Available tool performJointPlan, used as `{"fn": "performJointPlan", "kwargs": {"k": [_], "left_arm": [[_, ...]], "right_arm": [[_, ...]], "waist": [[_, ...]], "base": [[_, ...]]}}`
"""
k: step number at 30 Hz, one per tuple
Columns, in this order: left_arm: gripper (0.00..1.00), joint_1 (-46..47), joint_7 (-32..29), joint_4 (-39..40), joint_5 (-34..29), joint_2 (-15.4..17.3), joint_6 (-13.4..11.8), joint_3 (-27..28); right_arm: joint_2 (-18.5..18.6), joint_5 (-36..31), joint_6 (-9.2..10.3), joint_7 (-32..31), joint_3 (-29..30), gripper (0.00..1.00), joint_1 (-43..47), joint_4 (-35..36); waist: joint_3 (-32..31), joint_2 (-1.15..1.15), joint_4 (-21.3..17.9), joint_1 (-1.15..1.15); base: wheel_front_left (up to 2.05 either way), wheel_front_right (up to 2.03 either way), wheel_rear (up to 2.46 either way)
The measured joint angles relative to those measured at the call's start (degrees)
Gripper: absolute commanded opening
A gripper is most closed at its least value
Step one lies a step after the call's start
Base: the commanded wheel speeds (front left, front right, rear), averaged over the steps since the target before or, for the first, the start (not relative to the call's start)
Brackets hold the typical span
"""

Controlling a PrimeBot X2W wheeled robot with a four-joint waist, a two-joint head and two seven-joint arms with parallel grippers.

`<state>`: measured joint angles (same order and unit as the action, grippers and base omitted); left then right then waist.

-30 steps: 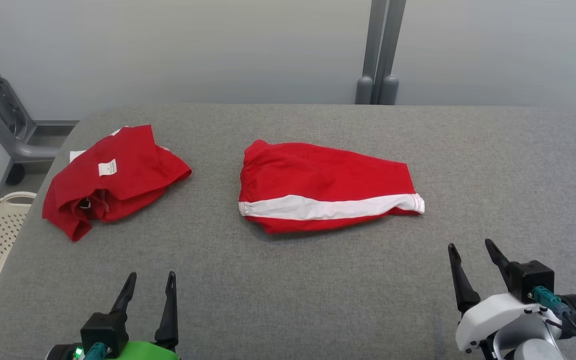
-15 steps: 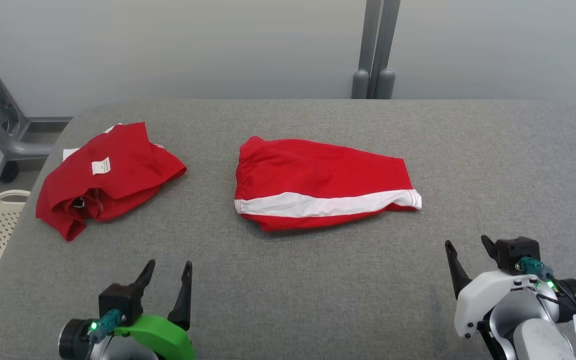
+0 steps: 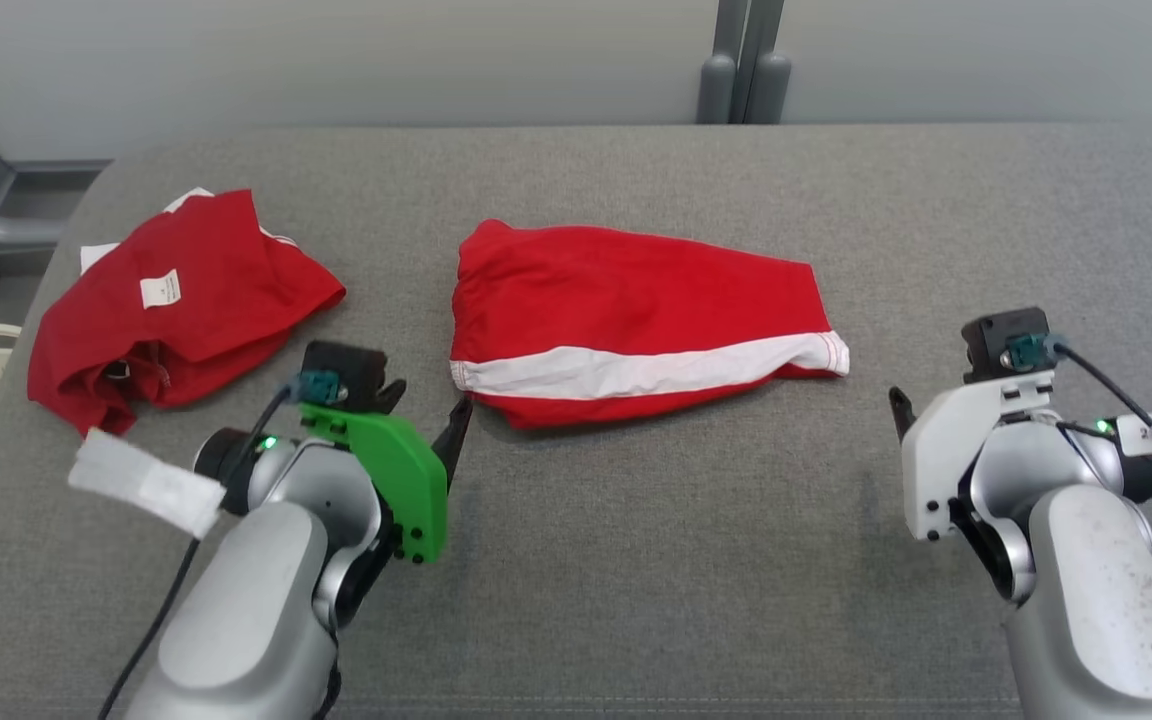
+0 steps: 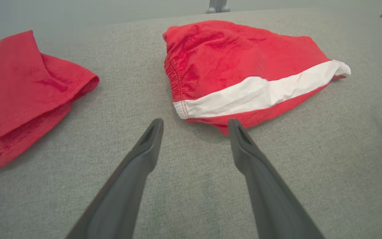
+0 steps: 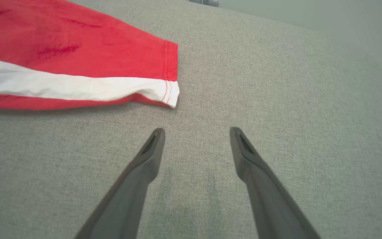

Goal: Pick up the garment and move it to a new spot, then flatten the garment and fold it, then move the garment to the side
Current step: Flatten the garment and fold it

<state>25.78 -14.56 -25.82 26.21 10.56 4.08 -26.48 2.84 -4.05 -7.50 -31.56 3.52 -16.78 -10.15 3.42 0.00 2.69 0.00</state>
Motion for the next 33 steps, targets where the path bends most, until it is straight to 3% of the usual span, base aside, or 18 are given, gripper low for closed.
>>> {"fn": "performJointPlan", "kwargs": {"k": [4,10,26,28,29,31,33], "left_arm": [[1.00,6.37,-6.05,-4.99,1.02,-1.24,0.24,-0.52],[1.00,14.48,-9.83,-12.62,0.92,-2.77,-0.77,-0.83],[0.99,20.19,-12.45,-21.32,0.48,-2.72,-2.10,-1.43],[0.83,20.40,-12.78,-21.61,0.80,-2.72,-1.86,-1.43],[0.64,20.47,-12.83,-21.63,1.14,-2.72,-1.47,-1.43],[0.00,20.56,-12.50,-21.65,1.57,-2.80,-0.98,-1.43],[0.00,20.68,-12.37,-21.95,1.64,-2.90,-0.69,-1.65]], "right_arm": [[0.01,-0.81,0.00,-2.93,-0.71,1.00,-4.76,0.08],[0.01,0.54,0.00,-2.54,-2.68,1.00,-11.35,-2.27],[0.02,-0.73,0.00,-0.59,-3.05,1.00,-15.25,-4.11],[0.02,-0.73,0.00,-0.54,-2.86,1.00,-15.26,-4.11],[0.02,-0.59,0.00,-0.51,-2.86,1.00,-15.29,-4.10],[0.04,0.62,0.00,-0.46,-3.47,1.00,-15.49,-4.19],[0.05,1.45,0.00,-0.97,-4.93,1.00,-15.66,-4.30]], "waist": [[2.90,0.00,-0.41,0.00],[7.74,0.00,-2.05,0.00],[13.05,0.00,-4.89,0.00],[13.19,0.00,-4.74,0.00],[13.23,0.00,-4.66,0.00],[13.35,0.00,-4.54,0.00],[13.50,0.00,-4.50,0.00]], "base": [[0.00,0.00,0.00],[0.00,0.00,0.00],[0.00,0.00,0.00],[0.00,0.00,0.00],[0.00,0.00,0.00],[0.00,0.00,0.00],[0.00,0.00,0.00]]}}
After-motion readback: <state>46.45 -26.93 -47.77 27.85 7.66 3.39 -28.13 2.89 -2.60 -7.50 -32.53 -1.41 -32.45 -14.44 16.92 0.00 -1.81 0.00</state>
